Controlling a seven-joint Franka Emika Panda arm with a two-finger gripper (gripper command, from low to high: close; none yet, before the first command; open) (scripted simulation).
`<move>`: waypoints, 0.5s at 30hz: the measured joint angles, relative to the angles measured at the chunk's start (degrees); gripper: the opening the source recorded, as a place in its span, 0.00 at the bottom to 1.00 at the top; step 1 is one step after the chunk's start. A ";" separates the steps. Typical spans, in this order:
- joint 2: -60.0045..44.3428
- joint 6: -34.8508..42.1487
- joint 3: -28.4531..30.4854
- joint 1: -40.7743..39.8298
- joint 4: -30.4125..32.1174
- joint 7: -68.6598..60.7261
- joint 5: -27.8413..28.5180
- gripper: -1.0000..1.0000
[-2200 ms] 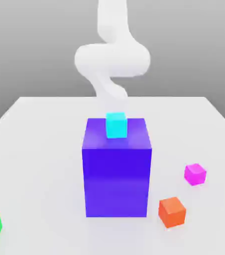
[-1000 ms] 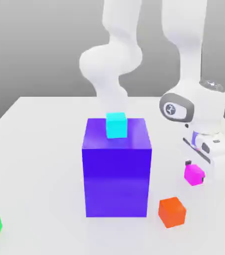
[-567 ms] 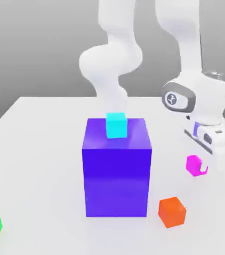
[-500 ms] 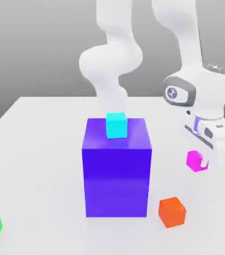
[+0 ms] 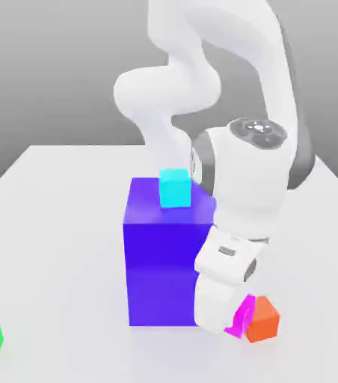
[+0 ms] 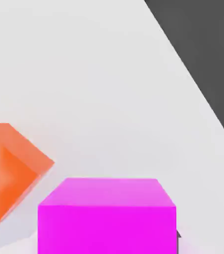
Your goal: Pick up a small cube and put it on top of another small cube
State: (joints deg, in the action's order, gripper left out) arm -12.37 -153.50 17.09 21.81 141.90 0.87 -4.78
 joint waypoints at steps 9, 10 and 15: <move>-5.68 6.43 11.30 -13.72 -10.57 4.76 -6.98 0.00; -5.83 7.10 12.55 -15.33 -11.10 5.22 -7.89 0.00; -10.49 5.91 13.60 -24.52 -12.44 3.40 -16.81 0.00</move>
State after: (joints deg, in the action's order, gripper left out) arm -22.86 -147.59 30.69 -2.71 129.46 4.28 -21.59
